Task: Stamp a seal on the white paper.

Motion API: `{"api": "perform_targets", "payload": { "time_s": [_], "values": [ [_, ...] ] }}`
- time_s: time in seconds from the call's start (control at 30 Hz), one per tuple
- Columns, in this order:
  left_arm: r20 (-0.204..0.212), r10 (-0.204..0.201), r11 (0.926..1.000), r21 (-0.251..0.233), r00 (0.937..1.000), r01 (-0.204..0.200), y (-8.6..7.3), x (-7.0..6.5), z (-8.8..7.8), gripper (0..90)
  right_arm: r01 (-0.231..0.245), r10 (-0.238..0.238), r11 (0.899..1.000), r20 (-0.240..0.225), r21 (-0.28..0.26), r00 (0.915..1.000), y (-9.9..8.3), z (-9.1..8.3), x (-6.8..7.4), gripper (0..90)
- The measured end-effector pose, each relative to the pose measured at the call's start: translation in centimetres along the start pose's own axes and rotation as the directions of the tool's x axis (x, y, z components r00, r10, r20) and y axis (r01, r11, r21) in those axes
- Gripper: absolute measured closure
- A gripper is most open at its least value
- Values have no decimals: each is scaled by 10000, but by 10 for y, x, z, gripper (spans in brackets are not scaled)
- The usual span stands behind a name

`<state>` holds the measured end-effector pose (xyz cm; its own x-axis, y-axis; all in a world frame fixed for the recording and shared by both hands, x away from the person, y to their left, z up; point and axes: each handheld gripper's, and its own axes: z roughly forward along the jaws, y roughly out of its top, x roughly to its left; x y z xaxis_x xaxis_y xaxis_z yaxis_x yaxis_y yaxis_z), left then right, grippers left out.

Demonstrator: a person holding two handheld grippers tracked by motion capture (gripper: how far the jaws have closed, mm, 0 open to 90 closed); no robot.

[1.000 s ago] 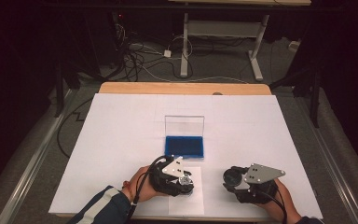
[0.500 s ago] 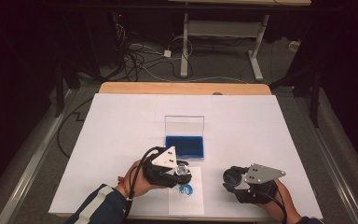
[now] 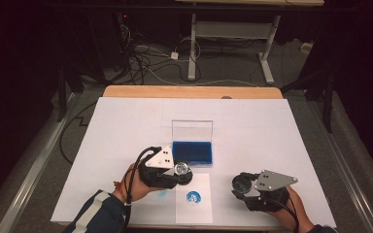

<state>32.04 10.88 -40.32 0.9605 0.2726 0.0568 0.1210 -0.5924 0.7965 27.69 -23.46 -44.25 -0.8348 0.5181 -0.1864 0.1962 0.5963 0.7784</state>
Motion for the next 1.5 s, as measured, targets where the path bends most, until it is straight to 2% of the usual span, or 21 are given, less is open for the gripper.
{"api": "perform_targets", "payload": {
  "time_s": [0.17,0.53,0.87,1.5],
  "values": [
    [-126,-136,9996,-252,9998,133,-2,4,-6,537,-67,67,10000,-76,-6,9999,1,2,-1,380],
    [-301,-137,9995,-290,9995,128,-6,6,-13,537,29,-27,10000,-194,76,9998,2,7,-2,380],
    [-317,-148,9987,-488,9994,133,-5,6,-17,537,21,-18,9999,-214,123,9998,3,10,-2,381],
    [-208,-150,9965,-823,9997,133,-4,6,-22,537,266,-250,9992,-558,293,9981,8,22,5,380]
  ]
}}
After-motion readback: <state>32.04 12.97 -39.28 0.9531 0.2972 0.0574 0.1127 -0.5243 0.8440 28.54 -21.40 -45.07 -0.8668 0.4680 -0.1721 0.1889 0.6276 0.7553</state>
